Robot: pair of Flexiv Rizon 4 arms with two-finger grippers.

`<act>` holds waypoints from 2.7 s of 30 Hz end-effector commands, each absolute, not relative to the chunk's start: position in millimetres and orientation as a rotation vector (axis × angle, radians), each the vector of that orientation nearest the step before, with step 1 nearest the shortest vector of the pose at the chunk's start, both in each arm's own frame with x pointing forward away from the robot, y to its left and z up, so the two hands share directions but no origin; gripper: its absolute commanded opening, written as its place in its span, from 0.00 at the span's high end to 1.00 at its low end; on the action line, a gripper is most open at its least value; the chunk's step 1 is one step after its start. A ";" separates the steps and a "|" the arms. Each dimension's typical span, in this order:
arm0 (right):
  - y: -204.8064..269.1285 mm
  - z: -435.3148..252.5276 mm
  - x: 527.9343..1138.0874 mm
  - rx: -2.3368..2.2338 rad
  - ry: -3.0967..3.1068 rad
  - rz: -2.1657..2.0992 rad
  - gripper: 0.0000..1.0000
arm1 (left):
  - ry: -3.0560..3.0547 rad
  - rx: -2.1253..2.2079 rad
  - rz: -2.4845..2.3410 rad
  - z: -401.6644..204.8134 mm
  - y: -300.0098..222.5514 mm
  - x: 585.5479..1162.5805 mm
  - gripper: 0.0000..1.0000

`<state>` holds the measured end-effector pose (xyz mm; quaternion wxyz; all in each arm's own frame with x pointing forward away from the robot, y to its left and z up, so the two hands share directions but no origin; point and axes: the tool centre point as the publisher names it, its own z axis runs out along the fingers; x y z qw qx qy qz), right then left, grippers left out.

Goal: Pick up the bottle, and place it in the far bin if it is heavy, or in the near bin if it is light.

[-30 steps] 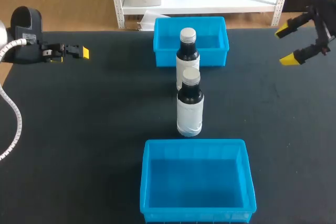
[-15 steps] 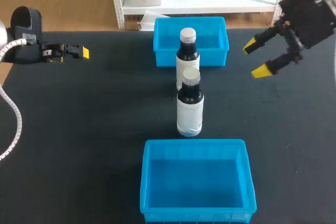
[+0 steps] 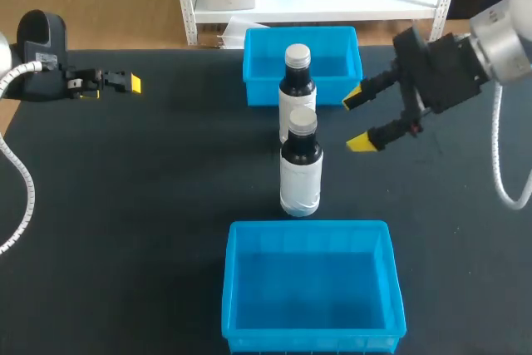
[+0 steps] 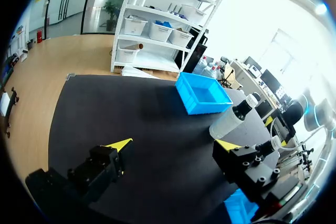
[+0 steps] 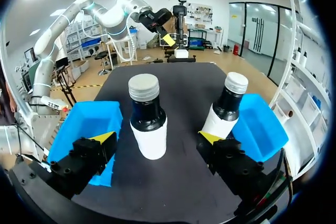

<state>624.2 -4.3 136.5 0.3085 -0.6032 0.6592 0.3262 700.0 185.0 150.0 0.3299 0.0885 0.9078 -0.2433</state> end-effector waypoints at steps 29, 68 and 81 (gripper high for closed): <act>70.8 120.1 606.7 -1.617 1.691 0.966 0.00 | 2.374 0.231 -0.636 150.0 185.0 700.0 0.00; 76.1 116.4 613.7 -1.567 1.697 0.984 0.32 | 2.374 0.231 -0.636 150.0 185.0 700.0 0.00; 77.5 116.7 613.5 -1.571 1.690 0.985 0.64 | 2.374 0.231 -0.636 150.0 185.0 700.0 0.00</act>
